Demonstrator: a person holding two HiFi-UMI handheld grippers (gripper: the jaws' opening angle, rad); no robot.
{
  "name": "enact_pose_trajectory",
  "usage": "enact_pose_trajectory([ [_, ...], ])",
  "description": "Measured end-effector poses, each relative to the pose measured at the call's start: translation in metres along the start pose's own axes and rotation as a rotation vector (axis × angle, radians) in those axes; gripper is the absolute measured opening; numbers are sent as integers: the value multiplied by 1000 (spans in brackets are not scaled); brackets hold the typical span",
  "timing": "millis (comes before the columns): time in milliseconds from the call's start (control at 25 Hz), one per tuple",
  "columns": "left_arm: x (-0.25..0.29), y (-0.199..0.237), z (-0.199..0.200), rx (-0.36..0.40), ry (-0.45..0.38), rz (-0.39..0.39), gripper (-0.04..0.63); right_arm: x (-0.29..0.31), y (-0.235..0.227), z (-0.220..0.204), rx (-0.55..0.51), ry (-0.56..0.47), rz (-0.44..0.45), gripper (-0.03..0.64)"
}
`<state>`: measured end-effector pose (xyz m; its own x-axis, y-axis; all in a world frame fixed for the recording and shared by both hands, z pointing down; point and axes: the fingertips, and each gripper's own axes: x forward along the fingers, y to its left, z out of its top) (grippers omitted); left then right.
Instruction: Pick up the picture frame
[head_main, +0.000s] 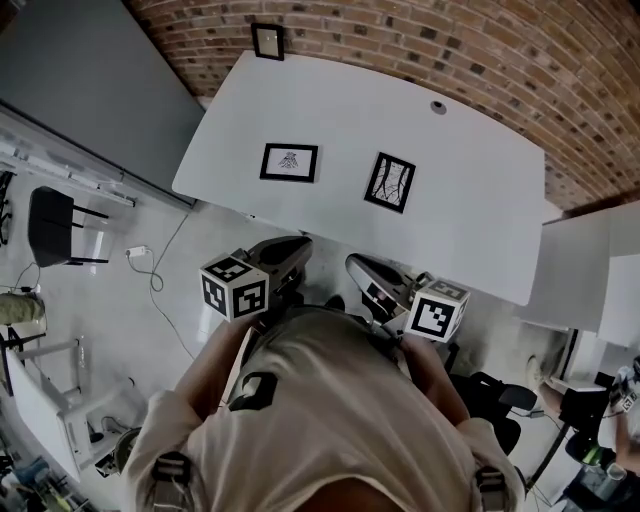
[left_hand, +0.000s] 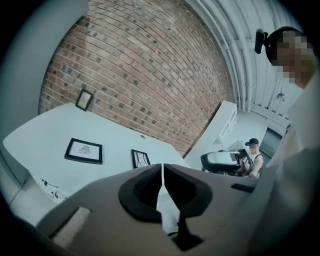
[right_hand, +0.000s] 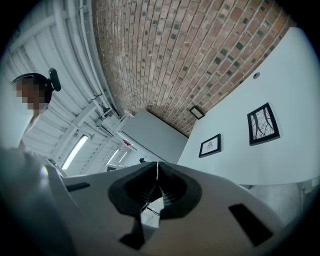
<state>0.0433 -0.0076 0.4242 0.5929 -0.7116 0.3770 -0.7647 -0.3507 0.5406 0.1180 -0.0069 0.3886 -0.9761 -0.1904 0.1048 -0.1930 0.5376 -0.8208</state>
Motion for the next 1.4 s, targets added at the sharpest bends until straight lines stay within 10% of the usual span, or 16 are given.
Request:
enact_pose_trajectory([
  [1400, 16, 275, 61, 235, 201, 114, 14, 159, -32, 44, 55, 52, -270, 6],
])
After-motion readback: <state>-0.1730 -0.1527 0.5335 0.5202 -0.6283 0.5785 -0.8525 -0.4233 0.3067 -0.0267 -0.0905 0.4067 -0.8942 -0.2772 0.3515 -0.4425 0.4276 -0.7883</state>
